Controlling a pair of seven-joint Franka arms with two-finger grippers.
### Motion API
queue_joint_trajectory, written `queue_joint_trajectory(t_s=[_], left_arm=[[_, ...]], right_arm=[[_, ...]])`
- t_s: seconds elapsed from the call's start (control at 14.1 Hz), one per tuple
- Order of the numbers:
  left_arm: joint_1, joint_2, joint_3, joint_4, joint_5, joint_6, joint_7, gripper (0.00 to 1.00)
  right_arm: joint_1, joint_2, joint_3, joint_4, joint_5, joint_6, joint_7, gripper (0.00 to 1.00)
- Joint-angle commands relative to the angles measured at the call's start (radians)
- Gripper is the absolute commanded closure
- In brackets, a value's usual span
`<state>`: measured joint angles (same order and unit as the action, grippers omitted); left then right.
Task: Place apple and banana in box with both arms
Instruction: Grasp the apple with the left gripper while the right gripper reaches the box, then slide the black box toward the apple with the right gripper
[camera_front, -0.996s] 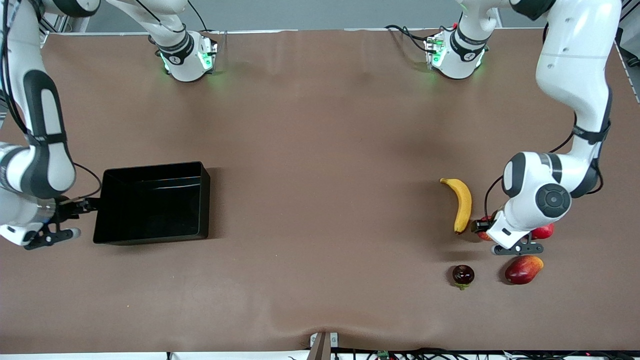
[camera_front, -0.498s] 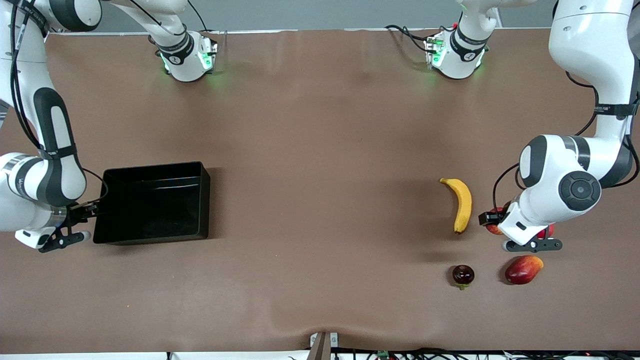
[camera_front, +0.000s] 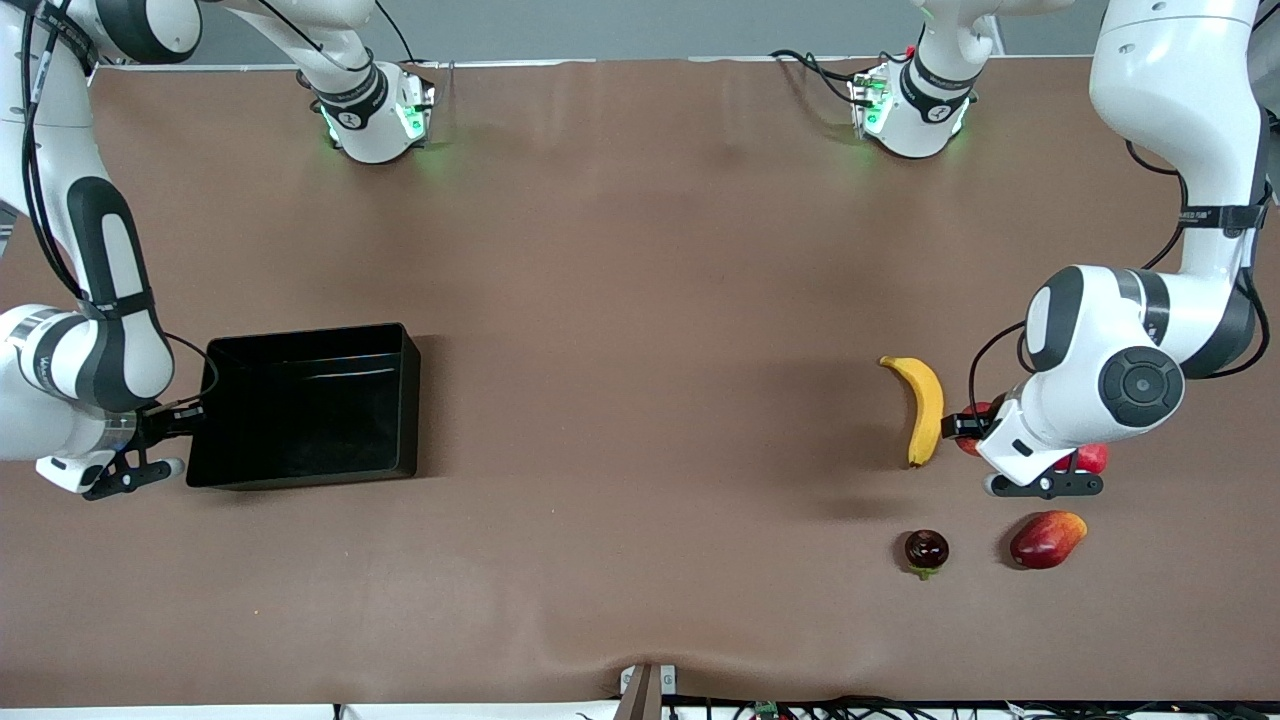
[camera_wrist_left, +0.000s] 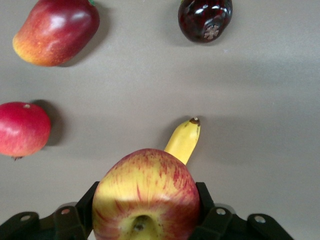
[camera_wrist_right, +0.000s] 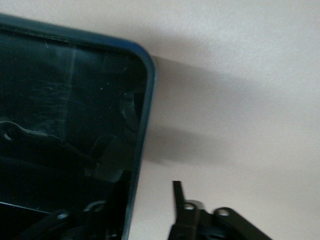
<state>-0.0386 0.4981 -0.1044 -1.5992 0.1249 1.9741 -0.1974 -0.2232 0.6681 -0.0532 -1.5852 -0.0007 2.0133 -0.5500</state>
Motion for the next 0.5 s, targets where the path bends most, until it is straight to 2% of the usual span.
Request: queue_joint_trajectory(t_s=[0.0,0.07,0.21,0.43], left_arm=[[-0.001,-0.030,-0.021,0.060,-0.019,-0.051,-0.011,1.00],[-0.004,-0.030,-0.024,0.080,-0.021,-0.051,-0.017,1.00],[-0.003,-0.044,-0.026,0.085,-0.030,-0.054,-0.036,1.00],[0.009,-0.094,-0.024,0.084,-0.079,-0.109,-0.037,1.00]], right_arm=[[-0.001,-0.001,0.010,-0.009,-0.002,-0.008,0.066,0.83],[0.001,-0.001,0.010,-0.010,-0.002,-0.010,0.087,0.92],[0.004,-0.008,0.012,-0.007,-0.002,-0.010,0.090,1.00],[0.019,-0.022,0.015,0.005,0.004,-0.014,0.097,1.00]])
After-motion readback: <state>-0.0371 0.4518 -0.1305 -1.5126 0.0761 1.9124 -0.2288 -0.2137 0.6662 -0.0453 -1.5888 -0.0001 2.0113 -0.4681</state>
